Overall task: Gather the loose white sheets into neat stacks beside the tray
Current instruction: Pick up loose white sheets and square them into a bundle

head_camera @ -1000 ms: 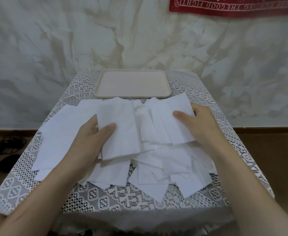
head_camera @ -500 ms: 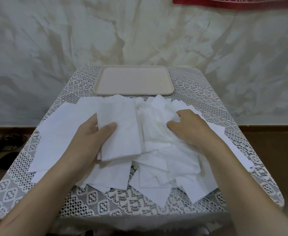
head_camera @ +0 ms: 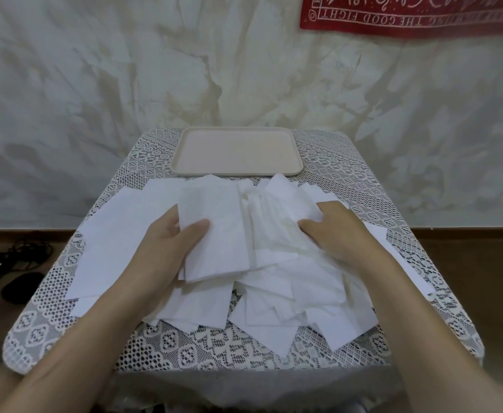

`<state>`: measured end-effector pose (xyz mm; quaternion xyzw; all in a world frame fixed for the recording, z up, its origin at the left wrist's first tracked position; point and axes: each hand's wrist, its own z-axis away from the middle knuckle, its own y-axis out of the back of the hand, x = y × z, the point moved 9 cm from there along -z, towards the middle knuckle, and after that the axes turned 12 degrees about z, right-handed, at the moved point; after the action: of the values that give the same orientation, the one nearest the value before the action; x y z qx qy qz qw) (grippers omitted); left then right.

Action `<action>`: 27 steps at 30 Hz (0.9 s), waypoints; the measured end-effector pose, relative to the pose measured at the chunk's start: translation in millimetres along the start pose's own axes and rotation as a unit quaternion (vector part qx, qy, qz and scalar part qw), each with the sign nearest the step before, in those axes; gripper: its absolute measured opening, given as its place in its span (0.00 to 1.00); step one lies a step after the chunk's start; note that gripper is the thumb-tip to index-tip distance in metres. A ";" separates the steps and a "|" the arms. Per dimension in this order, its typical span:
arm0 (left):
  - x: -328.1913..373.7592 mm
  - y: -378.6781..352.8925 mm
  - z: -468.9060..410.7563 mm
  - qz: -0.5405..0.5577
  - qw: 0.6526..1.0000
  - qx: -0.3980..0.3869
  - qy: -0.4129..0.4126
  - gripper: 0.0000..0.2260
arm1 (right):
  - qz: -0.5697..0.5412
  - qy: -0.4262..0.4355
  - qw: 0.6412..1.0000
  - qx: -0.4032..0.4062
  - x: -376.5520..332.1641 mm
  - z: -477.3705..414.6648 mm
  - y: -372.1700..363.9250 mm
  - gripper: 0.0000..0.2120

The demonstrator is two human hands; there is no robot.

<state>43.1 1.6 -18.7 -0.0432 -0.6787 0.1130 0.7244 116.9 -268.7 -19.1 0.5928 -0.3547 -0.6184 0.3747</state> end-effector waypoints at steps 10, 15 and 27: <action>-1.1 -1.8 -0.6 -0.007 1.000 -0.001 0.011 0.11 | 0.023 -0.008 0.999 -0.035 1.7 0.9 0.5 0.15; -2.5 0.0 -1.5 -0.004 1.000 0.009 0.008 0.10 | -0.018 -0.011 0.999 -0.048 2.6 7.3 0.1 0.12; -2.4 2.5 -9.3 0.009 1.000 -0.004 0.003 0.11 | -0.258 0.046 0.965 0.023 -18.7 20.0 33.5 0.06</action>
<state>52.0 4.3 -22.3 -0.0523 -0.6765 0.1169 0.7253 98.6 -268.0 20.1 0.7000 -0.1863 -0.6583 0.2049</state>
